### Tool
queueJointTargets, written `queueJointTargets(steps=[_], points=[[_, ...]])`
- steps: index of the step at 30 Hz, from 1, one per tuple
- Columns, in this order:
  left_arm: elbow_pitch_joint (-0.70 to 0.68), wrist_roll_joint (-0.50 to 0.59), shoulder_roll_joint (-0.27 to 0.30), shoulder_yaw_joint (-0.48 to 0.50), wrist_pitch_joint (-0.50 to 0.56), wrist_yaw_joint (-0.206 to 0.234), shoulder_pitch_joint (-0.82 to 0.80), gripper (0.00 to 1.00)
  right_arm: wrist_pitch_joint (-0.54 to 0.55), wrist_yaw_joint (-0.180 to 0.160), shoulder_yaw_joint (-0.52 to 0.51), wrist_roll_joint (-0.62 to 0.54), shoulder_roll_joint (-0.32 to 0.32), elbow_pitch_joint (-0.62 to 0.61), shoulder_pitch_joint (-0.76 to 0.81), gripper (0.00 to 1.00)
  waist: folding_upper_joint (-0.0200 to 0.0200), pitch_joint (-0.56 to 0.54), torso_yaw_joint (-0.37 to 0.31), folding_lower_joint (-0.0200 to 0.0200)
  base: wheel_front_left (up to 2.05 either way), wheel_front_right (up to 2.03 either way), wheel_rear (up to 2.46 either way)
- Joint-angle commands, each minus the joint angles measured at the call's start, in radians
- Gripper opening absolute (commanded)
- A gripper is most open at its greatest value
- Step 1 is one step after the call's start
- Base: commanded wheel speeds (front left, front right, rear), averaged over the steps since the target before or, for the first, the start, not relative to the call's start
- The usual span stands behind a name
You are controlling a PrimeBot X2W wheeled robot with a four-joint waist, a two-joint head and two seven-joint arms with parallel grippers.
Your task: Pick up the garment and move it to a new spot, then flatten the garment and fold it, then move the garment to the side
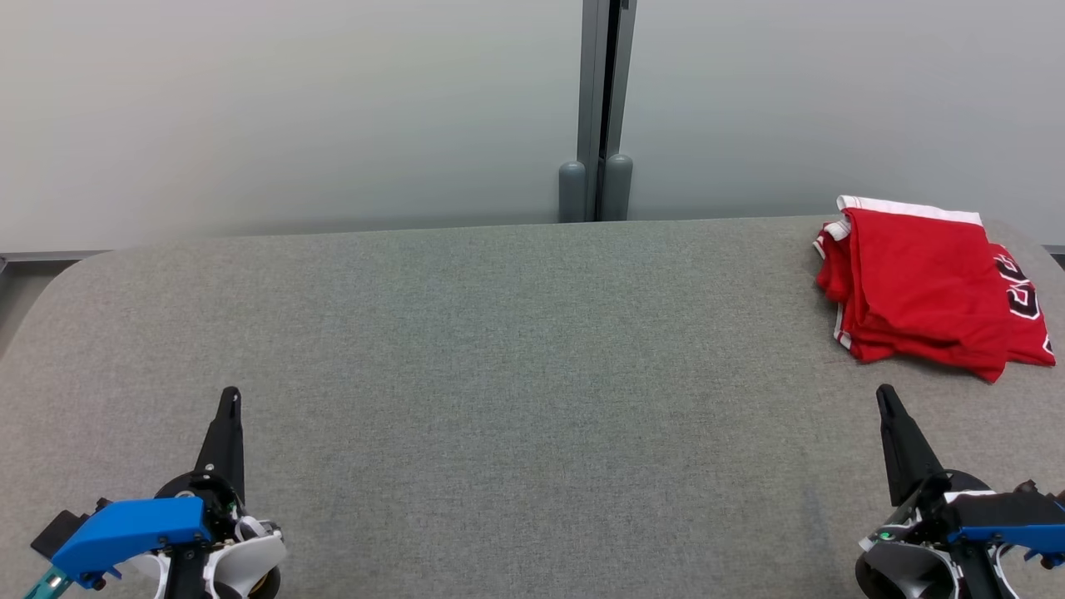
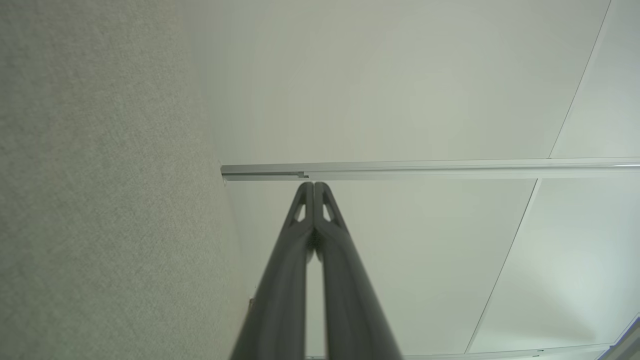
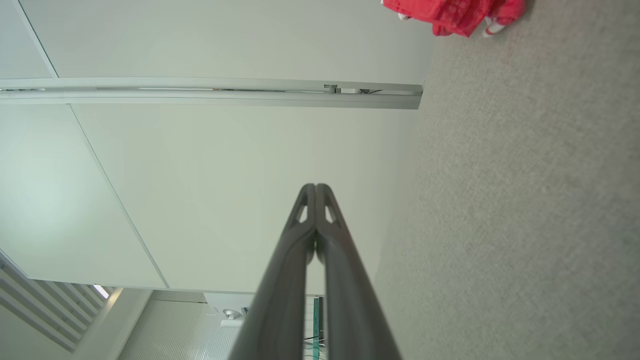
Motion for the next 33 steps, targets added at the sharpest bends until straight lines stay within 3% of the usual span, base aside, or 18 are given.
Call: queueJointTargets(steps=[1,33], points=[[0.0,-0.008,-0.003,0.002,0.005,-0.011,-0.012,0.0,0.004,0.0,-0.003,0.008,0.002,0.002,-0.015,0.0,0.0,0.0,0.0,0.0,0.0,0.0,0.0],[0.0,-0.008,-0.003,0.002,0.004,-0.008,-0.012,0.0,0.004,0.0,-0.003,0.008,0.002,0.002,-0.014,0.0,0.0,0.0,0.0,0.0,0.0,0.0,0.0]])
